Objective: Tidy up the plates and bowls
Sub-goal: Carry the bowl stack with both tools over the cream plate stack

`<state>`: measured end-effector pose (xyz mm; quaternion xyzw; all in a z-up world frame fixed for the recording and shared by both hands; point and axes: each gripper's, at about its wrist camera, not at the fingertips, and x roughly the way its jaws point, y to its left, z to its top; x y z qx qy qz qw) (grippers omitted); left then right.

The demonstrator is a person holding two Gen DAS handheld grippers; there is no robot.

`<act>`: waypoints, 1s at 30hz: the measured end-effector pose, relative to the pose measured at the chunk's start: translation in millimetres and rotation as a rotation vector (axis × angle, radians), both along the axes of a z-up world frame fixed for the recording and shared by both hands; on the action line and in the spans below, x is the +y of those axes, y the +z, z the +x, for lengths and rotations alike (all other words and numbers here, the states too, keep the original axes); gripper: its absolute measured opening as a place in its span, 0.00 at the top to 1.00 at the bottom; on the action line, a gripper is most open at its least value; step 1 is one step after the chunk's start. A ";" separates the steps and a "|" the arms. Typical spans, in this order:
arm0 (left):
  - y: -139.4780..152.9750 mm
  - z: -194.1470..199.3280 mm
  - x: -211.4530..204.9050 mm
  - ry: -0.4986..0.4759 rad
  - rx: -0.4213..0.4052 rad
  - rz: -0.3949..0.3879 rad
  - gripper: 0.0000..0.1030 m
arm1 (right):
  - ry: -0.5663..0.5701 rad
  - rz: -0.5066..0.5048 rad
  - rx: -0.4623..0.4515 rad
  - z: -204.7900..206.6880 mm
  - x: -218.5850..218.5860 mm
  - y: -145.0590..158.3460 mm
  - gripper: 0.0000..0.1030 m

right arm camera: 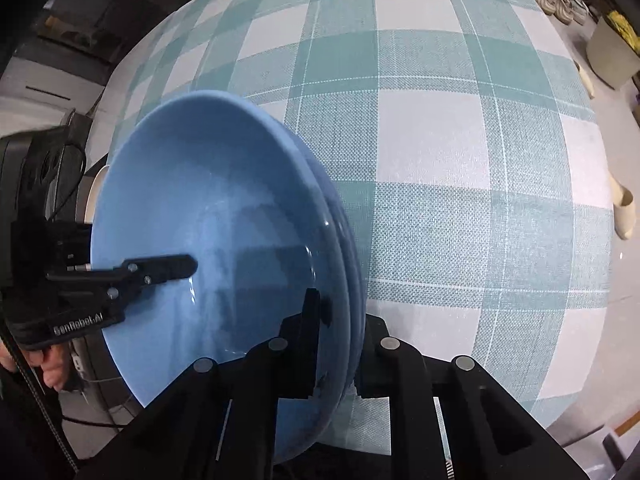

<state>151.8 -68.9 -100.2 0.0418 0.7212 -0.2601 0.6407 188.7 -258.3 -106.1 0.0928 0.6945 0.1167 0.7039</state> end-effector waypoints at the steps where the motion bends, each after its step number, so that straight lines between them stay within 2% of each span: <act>1: -0.5 0.0 0.2 -0.001 0.015 0.008 0.87 | -0.006 -0.001 0.007 1.2 0.4 -0.1 0.88; 5: 1.1 5.6 8.5 0.026 0.060 -0.013 0.87 | -0.036 0.018 0.030 7.2 -1.9 4.6 0.90; 9: 10.3 9.8 17.1 0.039 0.036 -0.015 0.87 | -0.023 0.011 0.017 14.3 3.4 11.7 0.90; 21: 6.0 7.1 30.7 0.058 0.014 -0.010 0.87 | 0.030 -0.017 -0.022 15.6 18.9 4.6 0.89; 26: 4.9 5.1 25.1 0.052 -0.011 0.012 0.78 | 0.089 -0.061 -0.062 10.9 29.8 2.7 0.87; 28: 3.0 3.9 26.1 0.048 -0.016 0.032 0.71 | 0.086 -0.052 -0.055 9.1 29.4 -0.6 0.87; 30: 1.2 2.0 26.4 0.050 -0.010 0.027 0.71 | 0.082 -0.037 -0.040 7.8 29.9 -5.9 0.85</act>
